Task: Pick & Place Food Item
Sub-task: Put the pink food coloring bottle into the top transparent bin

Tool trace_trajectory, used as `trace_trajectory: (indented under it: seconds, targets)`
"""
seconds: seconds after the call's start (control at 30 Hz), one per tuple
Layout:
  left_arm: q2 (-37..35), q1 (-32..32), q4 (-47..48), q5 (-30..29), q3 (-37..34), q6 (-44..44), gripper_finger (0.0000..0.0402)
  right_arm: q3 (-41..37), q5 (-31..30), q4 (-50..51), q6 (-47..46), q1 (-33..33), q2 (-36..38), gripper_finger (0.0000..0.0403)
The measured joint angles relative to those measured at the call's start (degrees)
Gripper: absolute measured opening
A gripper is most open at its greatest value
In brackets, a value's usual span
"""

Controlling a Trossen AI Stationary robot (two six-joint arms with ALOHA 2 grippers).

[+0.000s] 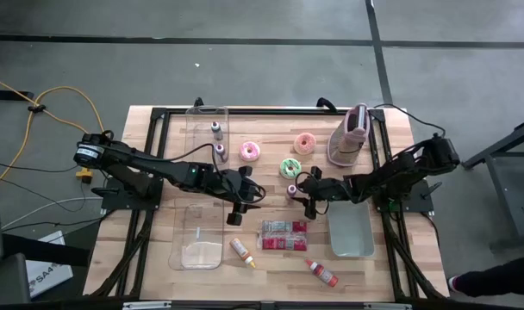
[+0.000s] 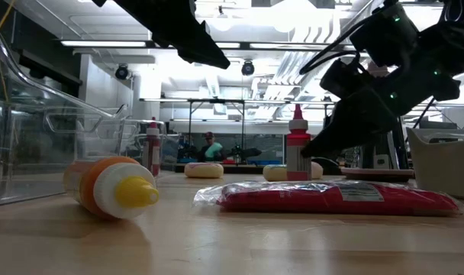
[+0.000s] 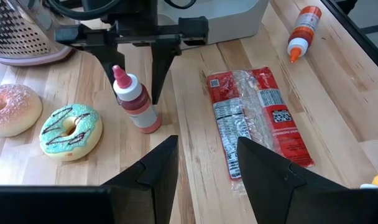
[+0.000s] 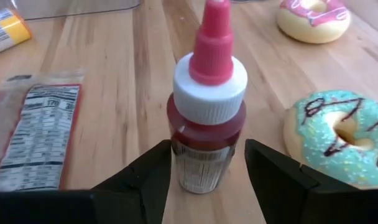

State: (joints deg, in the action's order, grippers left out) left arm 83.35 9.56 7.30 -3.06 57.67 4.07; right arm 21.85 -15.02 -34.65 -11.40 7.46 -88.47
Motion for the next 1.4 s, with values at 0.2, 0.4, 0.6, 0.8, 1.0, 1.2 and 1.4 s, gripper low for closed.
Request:
trace_trajectory:
  seconds: [0.2, 0.4, 0.6, 0.8, 1.0, 1.2, 1.4]
  targets:
    - [0.0, -0.01, -0.01, 0.01, 0.0, 0.0, 0.0157, 0.0, 0.12, -1.39, 0.75, -0.1, 0.0, 0.0193]
    - [0.0, -0.01, -0.04, -0.01, 0.0, 0.01, 0.0157, 0.0, 0.52, -1.49, 0.74, -0.13, 0.0, 0.0193]
    - [0.01, 0.0, -0.04, 0.01, 0.0, 0.0, 0.0157, 0.0, 0.57, -1.57, 0.74, -0.11, 0.0, 0.0193]
    - [0.0, -0.01, -0.04, 0.0, 0.0, -0.01, 0.0157, 0.0, 1.49, -1.96, 0.72, -0.18, 0.0, 0.0193]
    - [0.01, -0.01, -0.04, 0.0, 0.0, -0.01, 0.0157, 0.0, 3.63, -2.08, 0.59, -1.7, 0.0, 0.0193]
    - [0.01, 0.01, -0.05, 0.0, 0.0, 0.0, 0.0157, 0.0, 3.69, -2.08, 0.68, -2.74, 0.0, 0.0193]
    - [0.0, -0.01, -0.06, 0.01, 0.0, 0.01, 0.0157, 0.0, 6.85, -2.77, 0.7, -3.54, 0.0, 0.0193]
